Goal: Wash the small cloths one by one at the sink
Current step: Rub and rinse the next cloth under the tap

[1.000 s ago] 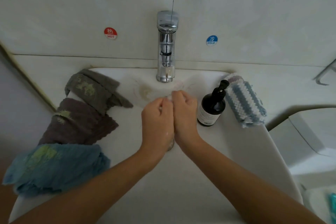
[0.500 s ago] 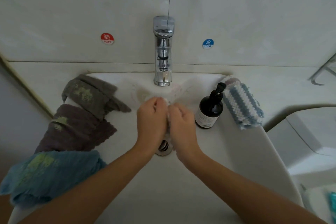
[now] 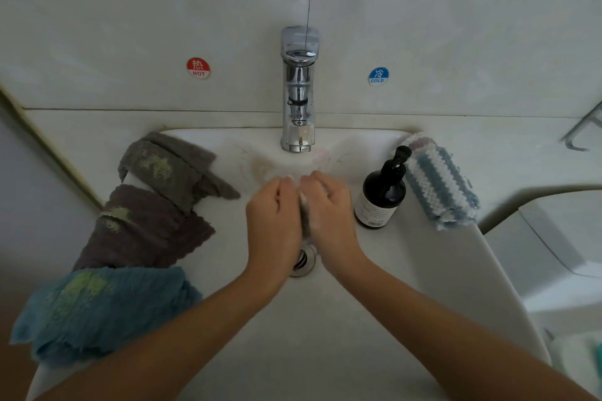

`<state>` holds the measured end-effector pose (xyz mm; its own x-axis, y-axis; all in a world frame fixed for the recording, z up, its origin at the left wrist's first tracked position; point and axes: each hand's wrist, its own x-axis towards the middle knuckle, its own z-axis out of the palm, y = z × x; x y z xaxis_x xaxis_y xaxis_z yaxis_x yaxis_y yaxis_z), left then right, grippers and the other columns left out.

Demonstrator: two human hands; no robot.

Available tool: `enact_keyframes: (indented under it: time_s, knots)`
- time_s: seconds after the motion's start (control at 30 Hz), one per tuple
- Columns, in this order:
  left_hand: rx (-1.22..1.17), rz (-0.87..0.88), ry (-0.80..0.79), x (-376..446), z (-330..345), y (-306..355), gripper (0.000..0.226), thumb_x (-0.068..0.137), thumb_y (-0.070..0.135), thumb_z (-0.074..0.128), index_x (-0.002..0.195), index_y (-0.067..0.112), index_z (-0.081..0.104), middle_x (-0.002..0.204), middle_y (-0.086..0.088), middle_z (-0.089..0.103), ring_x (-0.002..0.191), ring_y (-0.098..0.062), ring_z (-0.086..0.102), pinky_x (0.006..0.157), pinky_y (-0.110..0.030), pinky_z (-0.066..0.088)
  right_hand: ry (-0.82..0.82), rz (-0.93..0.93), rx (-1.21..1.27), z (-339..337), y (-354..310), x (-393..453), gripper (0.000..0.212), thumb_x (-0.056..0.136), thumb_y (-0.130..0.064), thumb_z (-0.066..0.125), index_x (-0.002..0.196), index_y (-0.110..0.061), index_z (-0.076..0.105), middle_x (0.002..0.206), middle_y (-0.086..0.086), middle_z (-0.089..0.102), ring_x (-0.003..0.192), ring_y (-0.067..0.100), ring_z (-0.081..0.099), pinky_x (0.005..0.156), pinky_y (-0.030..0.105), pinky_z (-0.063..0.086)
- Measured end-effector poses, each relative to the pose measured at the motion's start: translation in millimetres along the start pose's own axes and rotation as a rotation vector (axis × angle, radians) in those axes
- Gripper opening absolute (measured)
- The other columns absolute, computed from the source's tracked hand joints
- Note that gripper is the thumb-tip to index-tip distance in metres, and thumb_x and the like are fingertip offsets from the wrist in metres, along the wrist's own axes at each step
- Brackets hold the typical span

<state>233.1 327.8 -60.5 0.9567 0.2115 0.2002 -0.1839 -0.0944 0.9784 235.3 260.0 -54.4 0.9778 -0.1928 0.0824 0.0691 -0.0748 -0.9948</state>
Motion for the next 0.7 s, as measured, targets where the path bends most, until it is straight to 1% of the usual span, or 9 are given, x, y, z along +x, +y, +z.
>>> enact_keyframes:
  time_s: [0.07, 0.17, 0.3, 0.37, 0.47, 0.57, 0.6, 0.63, 0.7]
  knots:
    - [0.023, 0.032, -0.075, -16.9, 4.7, 3.2, 0.041, 0.098, 0.012, 0.045, 0.057, 0.015, 0.042, 0.047, 0.008, 0.039, 0.046, -0.004, 0.038, 0.046, -0.02, 0.033, 0.048, 0.06, 0.037, -5.4, 0.2, 10.7, 0.036, 0.09, -0.011, 0.05, 0.058, -0.018, 0.034, 0.053, -0.003, 0.028, 0.053, 0.014, 0.028, 0.051, 0.032, 0.023]
    - [0.059, 0.038, -0.13, -8.8, 8.3, 0.3, 0.04, 0.098, 0.013, 0.046, 0.057, 0.014, 0.044, 0.048, 0.009, 0.04, 0.046, -0.003, 0.038, 0.046, -0.019, 0.033, 0.066, 0.092, 0.007, -13.8, 3.3, 5.8, 0.029, 0.088, -0.019, 0.05, 0.062, -0.013, 0.038, 0.058, 0.001, 0.033, 0.057, 0.018, 0.034, 0.054, 0.035, 0.029]
    - [0.096, -0.047, -0.086, 26.8, -8.4, -8.7, 0.041, 0.096, 0.01, 0.047, 0.056, 0.017, 0.042, 0.046, 0.01, 0.04, 0.045, -0.004, 0.036, 0.047, -0.019, 0.032, -0.098, -0.01, -0.076, -6.2, -2.5, -4.4, 0.044, 0.096, -0.014, 0.053, 0.056, -0.023, 0.038, 0.049, -0.015, 0.036, 0.051, 0.005, 0.035, 0.053, 0.027, 0.032]
    - [0.172, -0.009, -0.156, 39.4, -19.6, -5.8, 0.036, 0.097, 0.016, 0.049, 0.06, 0.014, 0.046, 0.053, 0.003, 0.042, 0.05, -0.008, 0.037, 0.051, -0.024, 0.034, -0.154, -0.069, -0.124, -4.3, -6.4, -0.3, 0.044, 0.097, -0.016, 0.054, 0.057, -0.023, 0.038, 0.051, -0.014, 0.036, 0.052, 0.004, 0.036, 0.053, 0.027, 0.033]
    - [0.29, 0.057, -0.309, 51.1, -31.1, 6.2, 0.036, 0.097, 0.023, 0.053, 0.064, 0.01, 0.046, 0.054, 0.002, 0.04, 0.046, -0.004, 0.034, 0.048, -0.018, 0.032, -0.117, -0.135, -0.178, -14.5, -8.4, 7.4, 0.035, 0.097, -0.021, 0.057, 0.065, -0.02, 0.043, 0.059, -0.009, 0.042, 0.057, 0.007, 0.041, 0.054, 0.025, 0.037]
    - [0.298, 0.019, -0.399, 55.6, -36.8, 12.8, 0.035, 0.095, 0.021, 0.057, 0.073, -0.005, 0.048, 0.059, -0.008, 0.043, 0.044, -0.007, 0.037, 0.044, -0.017, 0.035, -0.111, -0.153, -0.193, -30.6, -10.1, 13.2, 0.026, 0.095, -0.023, 0.06, 0.073, -0.021, 0.048, 0.065, -0.011, 0.047, 0.059, 0.004, 0.046, 0.055, 0.022, 0.04]
    - [0.306, 0.002, -0.426, 56.5, -38.5, 14.2, 0.034, 0.094, 0.02, 0.057, 0.075, -0.006, 0.048, 0.06, -0.009, 0.044, 0.044, -0.007, 0.039, 0.045, -0.018, 0.037, -0.123, -0.149, -0.19, -35.3, -11.6, 15.4, 0.023, 0.095, -0.023, 0.062, 0.075, -0.021, 0.05, 0.064, -0.013, 0.049, 0.057, 0.002, 0.046, 0.053, 0.019, 0.041]
    - [0.313, -0.01, -0.448, 57.7, -40.7, 15.1, 0.031, 0.094, 0.019, 0.058, 0.074, -0.003, 0.048, 0.061, -0.008, 0.045, 0.045, -0.007, 0.041, 0.047, -0.021, 0.039, -0.142, -0.14, -0.194, -39.2, -13.7, 17.9, 0.021, 0.094, -0.024, 0.063, 0.077, -0.02, 0.051, 0.062, -0.014, 0.051, 0.054, 0.002, 0.047, 0.051, 0.019, 0.042]
    - [0.339, -0.022, -0.473, 60.2, -44.2, 18.9, 0.023, 0.092, 0.019, 0.06, 0.075, 0.01, 0.049, 0.062, -0.001, 0.047, 0.049, -0.004, 0.044, 0.051, -0.023, 0.044, -0.179, -0.119, -0.192, -44.7, -16.8, 22.2, 0.02, 0.092, -0.025, 0.067, 0.08, -0.019, 0.053, 0.058, -0.015, 0.055, 0.053, 0.009, 0.051, 0.048, 0.025, 0.044]
